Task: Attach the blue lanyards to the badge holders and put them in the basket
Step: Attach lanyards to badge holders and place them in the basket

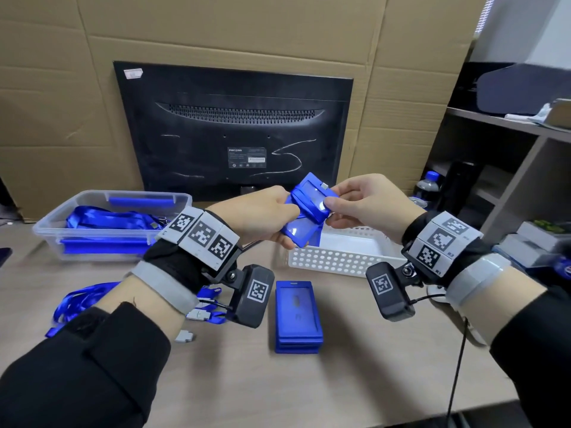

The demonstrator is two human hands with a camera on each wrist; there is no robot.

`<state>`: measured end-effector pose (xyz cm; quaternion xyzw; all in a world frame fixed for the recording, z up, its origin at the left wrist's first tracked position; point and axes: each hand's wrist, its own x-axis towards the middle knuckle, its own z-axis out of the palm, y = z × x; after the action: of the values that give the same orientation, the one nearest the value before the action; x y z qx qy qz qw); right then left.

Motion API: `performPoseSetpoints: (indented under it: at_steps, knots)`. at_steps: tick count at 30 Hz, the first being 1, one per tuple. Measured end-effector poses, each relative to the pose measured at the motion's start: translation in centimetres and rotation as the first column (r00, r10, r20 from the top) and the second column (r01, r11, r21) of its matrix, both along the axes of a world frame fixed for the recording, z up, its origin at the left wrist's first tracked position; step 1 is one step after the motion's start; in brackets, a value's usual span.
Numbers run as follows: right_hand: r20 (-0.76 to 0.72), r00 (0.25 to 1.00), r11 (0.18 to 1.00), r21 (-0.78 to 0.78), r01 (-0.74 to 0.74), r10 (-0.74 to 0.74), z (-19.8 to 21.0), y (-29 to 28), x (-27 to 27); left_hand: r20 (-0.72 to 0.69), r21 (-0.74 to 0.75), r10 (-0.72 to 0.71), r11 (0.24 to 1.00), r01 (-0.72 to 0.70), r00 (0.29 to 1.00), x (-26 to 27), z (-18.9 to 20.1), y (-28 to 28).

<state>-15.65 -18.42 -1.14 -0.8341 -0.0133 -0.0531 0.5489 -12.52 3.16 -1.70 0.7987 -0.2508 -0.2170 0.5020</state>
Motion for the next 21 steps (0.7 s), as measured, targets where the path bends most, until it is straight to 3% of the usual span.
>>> performPoseSetpoints:
  at_steps: [5,10,15,21]
  knots:
    - [0.037,0.999,0.999,-0.016,0.038,-0.038,0.1,-0.7,-0.1,-0.002,-0.001,0.074,0.997,-0.074,0.997,0.7,-0.5,-1.0]
    - [0.2,0.968,0.988,-0.009,0.157,-0.152,0.6,-1.7,0.7,0.081,-0.032,0.196,0.981,-0.194,0.977,1.9,-0.7,-2.0]
    - [0.302,0.922,0.938,-0.17,0.301,-0.241,0.5,-3.3,2.1,0.035,-0.005,0.323,0.946,-0.323,0.946,2.7,-0.9,-2.5]
    - [0.257,0.934,0.877,-0.351,0.329,-0.248,-1.7,-3.5,4.3,-0.093,-0.024,0.36,0.931,-0.363,0.928,3.8,-1.9,-3.0]
